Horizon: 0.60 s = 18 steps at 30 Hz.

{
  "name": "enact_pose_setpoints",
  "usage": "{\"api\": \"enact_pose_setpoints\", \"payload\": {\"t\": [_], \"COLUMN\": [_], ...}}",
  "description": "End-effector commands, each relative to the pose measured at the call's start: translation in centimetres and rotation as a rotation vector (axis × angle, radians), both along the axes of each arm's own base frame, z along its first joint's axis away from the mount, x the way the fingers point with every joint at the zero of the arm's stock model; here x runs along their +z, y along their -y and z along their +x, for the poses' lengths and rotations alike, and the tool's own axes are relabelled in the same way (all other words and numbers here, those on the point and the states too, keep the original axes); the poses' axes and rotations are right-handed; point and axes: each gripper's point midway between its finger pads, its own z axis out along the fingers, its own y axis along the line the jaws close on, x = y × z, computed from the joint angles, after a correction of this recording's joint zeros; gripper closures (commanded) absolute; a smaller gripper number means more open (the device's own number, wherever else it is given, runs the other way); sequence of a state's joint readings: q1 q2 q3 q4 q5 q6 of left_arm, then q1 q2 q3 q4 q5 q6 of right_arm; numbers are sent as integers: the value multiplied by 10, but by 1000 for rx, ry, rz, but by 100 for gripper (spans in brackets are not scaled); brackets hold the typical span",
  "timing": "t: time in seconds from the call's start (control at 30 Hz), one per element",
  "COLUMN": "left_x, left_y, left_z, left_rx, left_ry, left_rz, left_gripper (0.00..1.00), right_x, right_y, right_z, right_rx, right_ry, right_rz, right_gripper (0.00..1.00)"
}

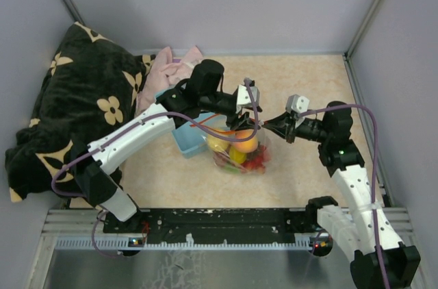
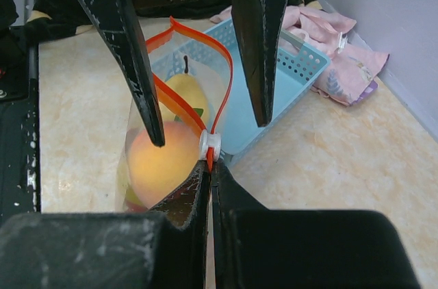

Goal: Place the food in the zip-top bag and seal the zipper
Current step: Zip the zipper food storage bag at the center of the board.

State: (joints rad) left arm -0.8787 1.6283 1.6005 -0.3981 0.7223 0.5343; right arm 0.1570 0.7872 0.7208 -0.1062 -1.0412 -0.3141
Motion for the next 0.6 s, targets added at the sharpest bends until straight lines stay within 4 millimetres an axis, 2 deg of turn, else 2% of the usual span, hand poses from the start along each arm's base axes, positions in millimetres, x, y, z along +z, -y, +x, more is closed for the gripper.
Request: {"api": "enact_pose_setpoints", "payload": {"t": [0.0,0.3,0.43,0.57], "left_x": [4,-8,-12,-13], "left_y": [6,8,4,-4], "left_z": [-5,-7,-4,-2], "left_rx": [-52,-71,-46,-11], "left_ry": [8,-28,-18,-4], "left_rz": [-1,36,59,80], "left_gripper": [49,72,97,100], "right_x": [32,32,32,32], "right_y": [-4,-3,-1,0], "right_z": [-5,-6,-3,-2], "right_rx": [33,26,8,-7], "right_ry": [111,114,116,112], "right_rz": [19,17,14,15], "right_gripper": [100,100,100,100]}}
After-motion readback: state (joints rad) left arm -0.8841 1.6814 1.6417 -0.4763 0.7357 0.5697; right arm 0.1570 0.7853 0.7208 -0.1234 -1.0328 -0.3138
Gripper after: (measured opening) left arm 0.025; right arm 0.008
